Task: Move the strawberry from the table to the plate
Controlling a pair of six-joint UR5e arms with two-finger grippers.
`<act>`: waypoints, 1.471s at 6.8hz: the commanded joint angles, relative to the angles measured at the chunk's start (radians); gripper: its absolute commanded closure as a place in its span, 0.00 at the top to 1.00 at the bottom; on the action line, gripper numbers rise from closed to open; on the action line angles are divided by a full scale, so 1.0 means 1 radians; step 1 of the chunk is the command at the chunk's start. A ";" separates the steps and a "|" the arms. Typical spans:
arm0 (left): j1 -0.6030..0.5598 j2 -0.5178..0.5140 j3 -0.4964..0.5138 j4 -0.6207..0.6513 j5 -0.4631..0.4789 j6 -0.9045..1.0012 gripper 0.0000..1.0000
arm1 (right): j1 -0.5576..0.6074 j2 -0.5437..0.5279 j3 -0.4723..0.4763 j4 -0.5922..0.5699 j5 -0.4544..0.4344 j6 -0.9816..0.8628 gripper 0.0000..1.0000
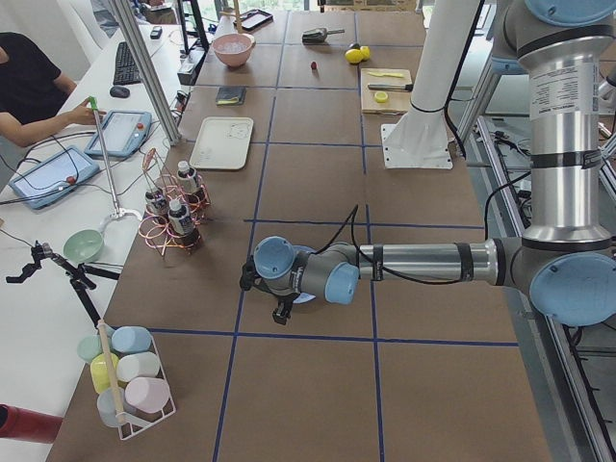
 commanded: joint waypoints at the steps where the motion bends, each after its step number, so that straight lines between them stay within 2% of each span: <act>1: 0.090 -0.071 0.124 -0.101 0.050 -0.146 0.91 | 0.000 0.000 0.000 0.000 0.002 0.001 1.00; 2: 0.134 -0.080 0.123 -0.125 0.078 -0.213 0.91 | 0.000 -0.002 0.000 0.000 0.003 0.001 1.00; 5: 0.193 -0.126 0.179 -0.150 0.080 -0.225 0.89 | 0.000 -0.002 0.000 0.000 0.003 0.001 1.00; 6: 0.214 -0.126 0.181 -0.150 0.081 -0.223 0.85 | -0.002 -0.002 0.001 0.000 0.005 0.001 1.00; 7: 0.222 -0.125 0.179 -0.150 0.081 -0.225 0.76 | 0.000 -0.002 0.002 0.000 0.005 0.001 1.00; 8: 0.224 -0.125 0.181 -0.150 0.081 -0.223 0.34 | 0.000 -0.002 0.002 0.000 0.005 0.001 1.00; 9: 0.227 -0.125 0.181 -0.149 0.098 -0.223 0.00 | -0.002 -0.002 0.002 0.000 0.006 0.001 1.00; 10: 0.227 -0.125 0.178 -0.147 0.113 -0.228 0.00 | -0.002 -0.002 0.002 0.000 0.005 0.001 1.00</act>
